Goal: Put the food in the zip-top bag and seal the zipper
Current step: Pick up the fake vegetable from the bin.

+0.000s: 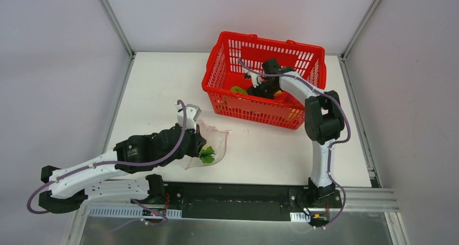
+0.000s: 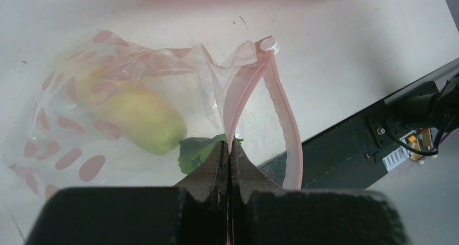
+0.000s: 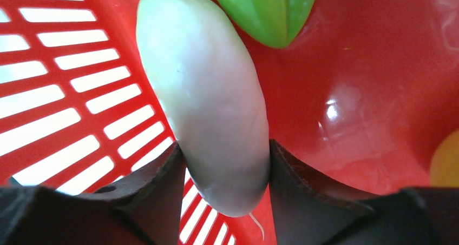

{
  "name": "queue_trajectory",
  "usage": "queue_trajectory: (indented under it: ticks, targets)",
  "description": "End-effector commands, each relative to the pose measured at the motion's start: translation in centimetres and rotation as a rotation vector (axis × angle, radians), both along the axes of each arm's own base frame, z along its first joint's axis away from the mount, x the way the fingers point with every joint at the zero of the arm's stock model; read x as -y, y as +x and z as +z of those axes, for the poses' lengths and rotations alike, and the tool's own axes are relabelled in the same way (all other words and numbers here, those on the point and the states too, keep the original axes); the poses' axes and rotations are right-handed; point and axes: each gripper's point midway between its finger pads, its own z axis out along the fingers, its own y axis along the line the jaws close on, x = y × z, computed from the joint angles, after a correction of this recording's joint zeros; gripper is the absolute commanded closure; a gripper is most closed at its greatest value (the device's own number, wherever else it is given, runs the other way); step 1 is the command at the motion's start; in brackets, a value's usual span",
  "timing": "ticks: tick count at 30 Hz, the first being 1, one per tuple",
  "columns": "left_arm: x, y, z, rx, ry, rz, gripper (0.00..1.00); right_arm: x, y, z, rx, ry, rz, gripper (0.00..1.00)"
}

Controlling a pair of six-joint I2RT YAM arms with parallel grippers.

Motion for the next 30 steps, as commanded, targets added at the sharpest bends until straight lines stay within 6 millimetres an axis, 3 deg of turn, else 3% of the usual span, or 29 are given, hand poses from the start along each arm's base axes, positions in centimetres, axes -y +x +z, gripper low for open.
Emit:
queue_trajectory:
  ticks: [1, 9, 14, 17, 18, 25, 27, 30]
  targets:
    - [0.1, 0.5, 0.3, 0.015, -0.032, 0.03, 1.0, -0.7, 1.0, 7.1, 0.159, 0.09, -0.029, 0.55]
    - [0.4, 0.5, 0.2, 0.011, -0.039, 0.027, 1.0, 0.9, 0.1, 11.9, 0.269, 0.108, -0.091, 0.6]
    - [0.4, 0.6, 0.2, 0.013, -0.037, 0.033, 1.0, 2.5, 1.9, 15.6, 0.393, 0.135, -0.313, 0.67]
    - [0.5, 0.7, 0.3, 0.017, -0.039, 0.037, 1.0, 1.8, 1.3, 18.5, 0.447, 0.26, -0.383, 0.67]
    - [0.4, 0.7, 0.4, 0.019, -0.041, 0.039, 1.0, 1.7, 0.8, 20.1, 0.48, 0.309, -0.393, 0.67]
    - [0.4, 0.8, 0.3, 0.02, -0.058, 0.052, 1.0, 1.4, -2.7, 25.4, 0.511, 0.463, -0.385, 0.66]
    - [0.6, 0.9, 0.3, 0.025, -0.065, 0.052, 1.0, 0.5, -4.5, 27.0, 0.471, 0.564, -0.376, 0.65]
    - [1.1, 1.1, 0.4, 0.03, -0.07, 0.052, 1.0, -1.4, -9.1, 29.9, 0.369, 0.751, -0.273, 0.62]
